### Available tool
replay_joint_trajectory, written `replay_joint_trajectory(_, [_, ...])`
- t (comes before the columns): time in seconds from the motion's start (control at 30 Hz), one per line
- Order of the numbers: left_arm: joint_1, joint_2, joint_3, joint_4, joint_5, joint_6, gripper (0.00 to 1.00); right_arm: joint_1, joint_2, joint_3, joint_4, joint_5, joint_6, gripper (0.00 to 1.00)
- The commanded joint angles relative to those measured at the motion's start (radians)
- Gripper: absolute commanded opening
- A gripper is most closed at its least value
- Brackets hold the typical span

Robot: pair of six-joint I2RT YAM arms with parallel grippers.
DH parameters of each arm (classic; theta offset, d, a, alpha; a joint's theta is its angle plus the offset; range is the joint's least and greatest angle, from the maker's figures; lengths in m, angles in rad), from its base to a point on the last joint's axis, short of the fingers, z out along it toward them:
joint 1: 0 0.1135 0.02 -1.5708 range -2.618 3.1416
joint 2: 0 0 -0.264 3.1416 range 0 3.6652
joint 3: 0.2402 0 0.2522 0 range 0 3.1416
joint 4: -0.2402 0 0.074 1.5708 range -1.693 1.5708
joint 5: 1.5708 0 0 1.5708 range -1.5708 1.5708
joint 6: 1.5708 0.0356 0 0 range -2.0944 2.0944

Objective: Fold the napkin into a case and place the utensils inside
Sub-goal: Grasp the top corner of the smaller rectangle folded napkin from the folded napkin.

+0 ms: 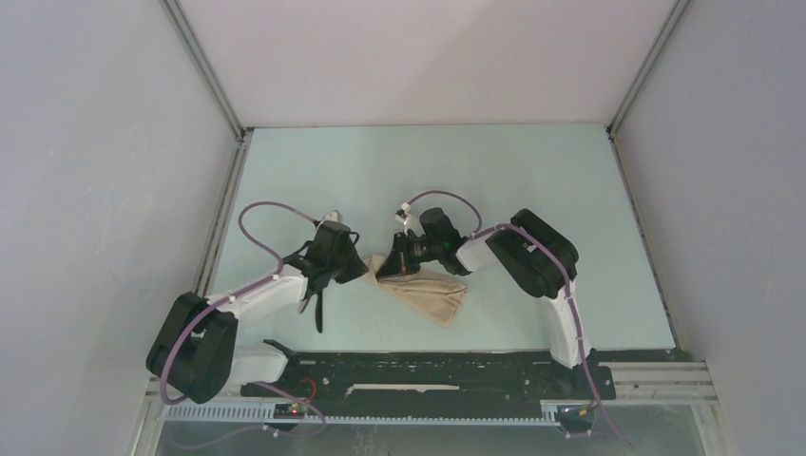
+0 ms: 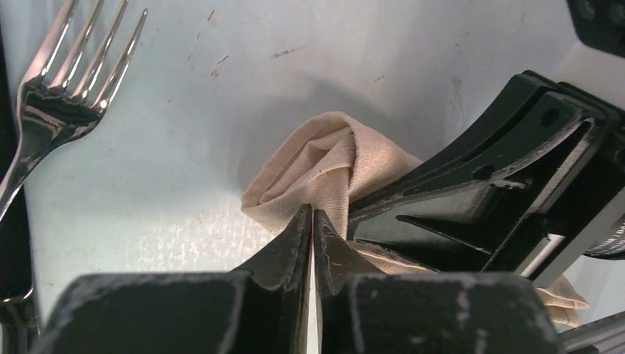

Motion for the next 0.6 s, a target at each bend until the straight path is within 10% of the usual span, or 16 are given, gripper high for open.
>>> replay_joint_trajectory(0.0, [-0.006,-0.001,0.010,0.065,0.014,0.009,0.11,0.008,0.010,0.044,0.029,0.022,0.008,0.00])
replay_joint_trajectory(0.57, [-0.028,0.143,0.027,0.195,0.065,-0.021,0.15,0.028,-0.031,0.050,-0.113,0.081,-0.017,0.00])
